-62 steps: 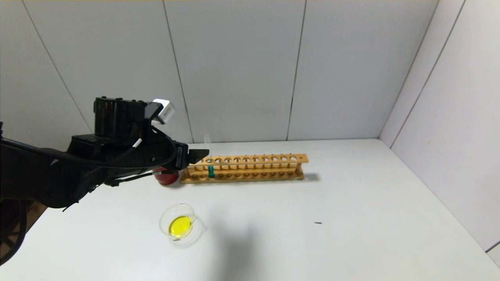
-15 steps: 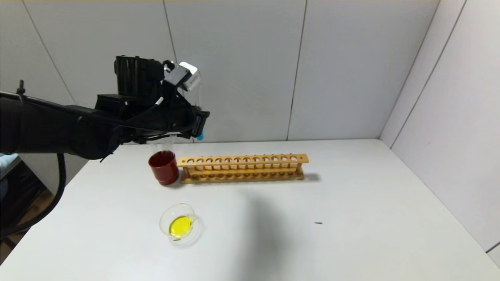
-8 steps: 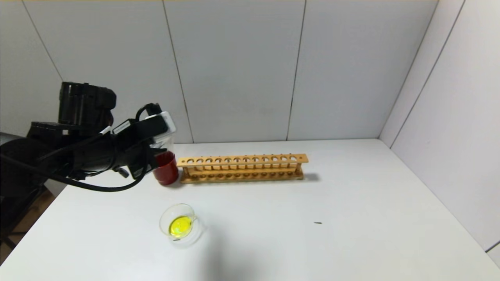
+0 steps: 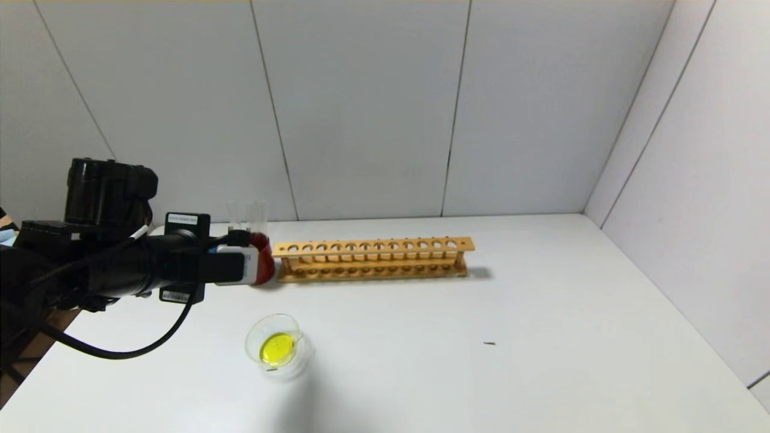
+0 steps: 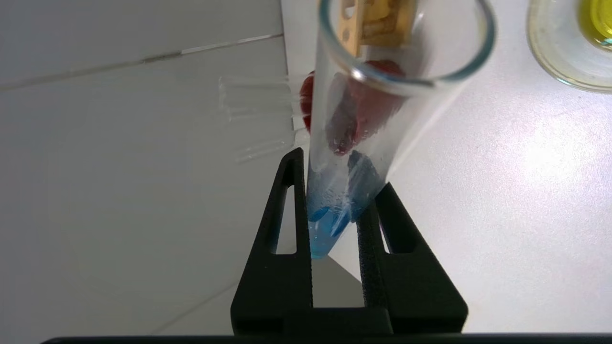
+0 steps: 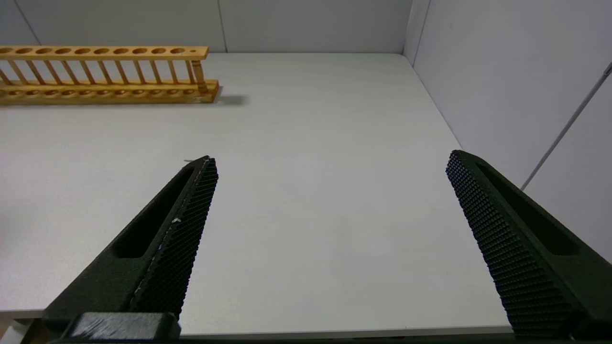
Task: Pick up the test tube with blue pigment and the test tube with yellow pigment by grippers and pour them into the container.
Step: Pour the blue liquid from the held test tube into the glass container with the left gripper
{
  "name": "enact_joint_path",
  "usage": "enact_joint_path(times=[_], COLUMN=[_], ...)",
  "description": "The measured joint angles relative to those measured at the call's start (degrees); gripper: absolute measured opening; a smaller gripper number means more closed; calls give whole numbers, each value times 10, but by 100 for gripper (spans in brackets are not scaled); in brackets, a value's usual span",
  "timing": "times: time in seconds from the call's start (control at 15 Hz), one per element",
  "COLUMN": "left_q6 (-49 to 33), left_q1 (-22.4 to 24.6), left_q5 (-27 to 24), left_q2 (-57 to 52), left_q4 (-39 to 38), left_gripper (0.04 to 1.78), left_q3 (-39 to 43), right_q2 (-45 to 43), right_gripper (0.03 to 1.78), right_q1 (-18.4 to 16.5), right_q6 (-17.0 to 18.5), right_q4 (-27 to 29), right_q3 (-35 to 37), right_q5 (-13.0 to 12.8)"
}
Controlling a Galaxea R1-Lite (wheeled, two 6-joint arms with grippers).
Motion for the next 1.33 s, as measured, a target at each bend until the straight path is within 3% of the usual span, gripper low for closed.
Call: enact_joint_path(times=[0.2, 0.47, 1.33], left_q6=[37, 91, 287], left_q1=[5, 18, 62], left_q5=[2, -2, -2], left_q2=[16, 61, 118], left_q4=[-54, -195, -202], left_gripper=[32, 32, 32], left_q3=[43, 97, 113], right_q2=[0, 0, 0], right_gripper=[175, 175, 175], right_q1=[0, 0, 0], right_q6=[0, 0, 0], right_q4=[0, 0, 0], right_q3=[0, 0, 0], right_q5=[0, 0, 0])
